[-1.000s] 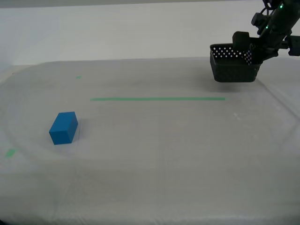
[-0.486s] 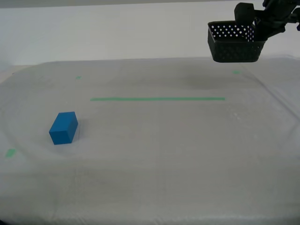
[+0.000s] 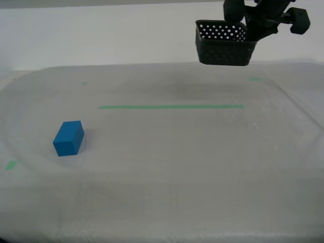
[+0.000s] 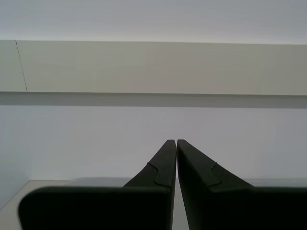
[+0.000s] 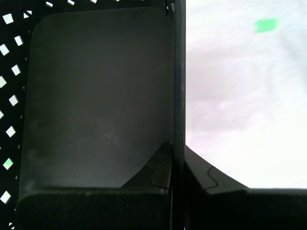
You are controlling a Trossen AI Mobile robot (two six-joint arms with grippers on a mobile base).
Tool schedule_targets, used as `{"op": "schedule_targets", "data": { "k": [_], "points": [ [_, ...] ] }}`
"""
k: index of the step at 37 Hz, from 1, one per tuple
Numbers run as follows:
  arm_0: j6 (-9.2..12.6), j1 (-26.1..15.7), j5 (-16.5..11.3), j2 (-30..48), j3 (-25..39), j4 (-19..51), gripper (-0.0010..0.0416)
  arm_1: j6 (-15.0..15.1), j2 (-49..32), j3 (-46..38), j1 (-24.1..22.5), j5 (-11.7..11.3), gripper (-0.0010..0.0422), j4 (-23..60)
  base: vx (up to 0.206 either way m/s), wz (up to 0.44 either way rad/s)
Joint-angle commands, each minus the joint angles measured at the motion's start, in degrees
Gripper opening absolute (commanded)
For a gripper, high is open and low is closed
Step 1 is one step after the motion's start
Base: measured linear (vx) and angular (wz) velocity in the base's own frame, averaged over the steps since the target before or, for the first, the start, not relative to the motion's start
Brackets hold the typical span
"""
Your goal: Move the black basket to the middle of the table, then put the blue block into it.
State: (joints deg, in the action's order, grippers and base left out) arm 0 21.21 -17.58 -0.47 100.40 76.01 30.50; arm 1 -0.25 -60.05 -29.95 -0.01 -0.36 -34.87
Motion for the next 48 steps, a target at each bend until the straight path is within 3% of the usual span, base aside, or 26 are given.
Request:
{"op": "schedule_targets", "data": {
  "k": [1,12,17,25,29,34,38,48],
  "points": [
    [3.2,-3.7,0.7,-0.1,0.0,-0.4,-0.0001,0.1,0.0,0.0,0.0,0.0,0.0,-0.3,0.0,0.0],
    [10.5,-15.6,4.4,0.5,0.0,-0.8,-0.0001,0.1,0.0,0.0,0.0,0.0,0.0,-0.3,0.0,0.0],
    [13.1,-20.9,9.9,0.5,0.0,-0.9,-0.0001,0.1,0.0,0.0,0.0,0.0,0.0,-0.3,0.0,0.0],
    [16.7,-25.3,12.3,0.5,0.0,-0.9,-0.0001,0.1,0.0,0.0,0.0,0.0,0.0,-0.3,0.0,0.0],
    [17.0,-26.3,15.5,0.5,0.0,-0.9,-0.0001,0.1,0.0,0.0,0.0,0.0,0.0,-0.3,0.0,0.0],
    [17.9,-26.4,15.9,0.5,0.0,-1.0,-0.0001,0.1,0.0,0.0,0.0,0.0,0.0,-0.3,0.0,0.0],
    [17.8,-26.5,18.7,1.0,0.0,-0.7,-0.0001,0.1,0.0,0.0,0.0,0.0,0.0,-0.3,0.0,0.0],
    [17.8,-27.6,18.7,7.1,0.0,-1.2,-0.0001,0.1,0.0,-0.1,0.0,0.0,0.0,-0.3,0.0,0.0]
  ]
}}
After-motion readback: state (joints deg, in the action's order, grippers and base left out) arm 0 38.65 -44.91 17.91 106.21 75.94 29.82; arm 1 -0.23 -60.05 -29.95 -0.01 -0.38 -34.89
